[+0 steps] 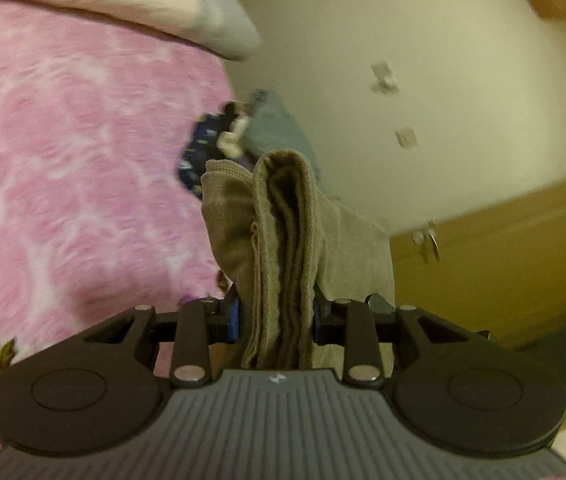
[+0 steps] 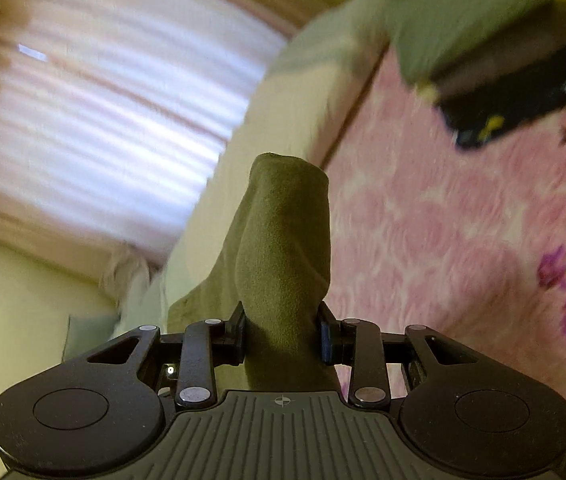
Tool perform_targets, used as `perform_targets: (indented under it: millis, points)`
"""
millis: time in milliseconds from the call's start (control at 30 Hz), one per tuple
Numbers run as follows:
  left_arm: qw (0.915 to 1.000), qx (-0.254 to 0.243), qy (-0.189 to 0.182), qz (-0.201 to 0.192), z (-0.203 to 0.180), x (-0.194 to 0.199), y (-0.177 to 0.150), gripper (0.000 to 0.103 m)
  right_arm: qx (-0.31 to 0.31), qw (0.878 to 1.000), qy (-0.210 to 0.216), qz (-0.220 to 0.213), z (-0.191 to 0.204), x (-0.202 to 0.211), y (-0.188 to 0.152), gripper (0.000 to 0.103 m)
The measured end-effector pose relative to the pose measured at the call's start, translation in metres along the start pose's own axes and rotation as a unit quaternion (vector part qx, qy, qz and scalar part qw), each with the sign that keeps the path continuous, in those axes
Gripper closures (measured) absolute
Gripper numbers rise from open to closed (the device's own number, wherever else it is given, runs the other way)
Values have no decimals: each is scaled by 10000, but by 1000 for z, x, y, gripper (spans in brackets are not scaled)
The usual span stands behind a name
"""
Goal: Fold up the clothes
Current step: 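Lift the folded trousers with both grippers and carry them to the clothes stack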
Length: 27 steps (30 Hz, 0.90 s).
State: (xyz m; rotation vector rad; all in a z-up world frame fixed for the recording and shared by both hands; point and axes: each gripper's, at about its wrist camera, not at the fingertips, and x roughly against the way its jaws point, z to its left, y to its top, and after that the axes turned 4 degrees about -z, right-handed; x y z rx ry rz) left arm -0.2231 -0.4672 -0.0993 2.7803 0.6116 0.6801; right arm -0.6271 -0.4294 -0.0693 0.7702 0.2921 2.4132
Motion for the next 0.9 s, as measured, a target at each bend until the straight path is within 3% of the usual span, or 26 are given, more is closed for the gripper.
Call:
perform_targets:
  millis: [167,400,900]
  points:
    - [9990,-160,-47,404,-26,-47,12,77,-334,9979,-203,-509,-9,29,14,71]
    - [9972,-279,-113,681,-48,-119,38,77,-593,9945,-365,-777,-38,52,64,71]
    - [9982,-389,33,464,-98,-351,171,77,-656,9911,-362,-1103,-135,0,299,71]
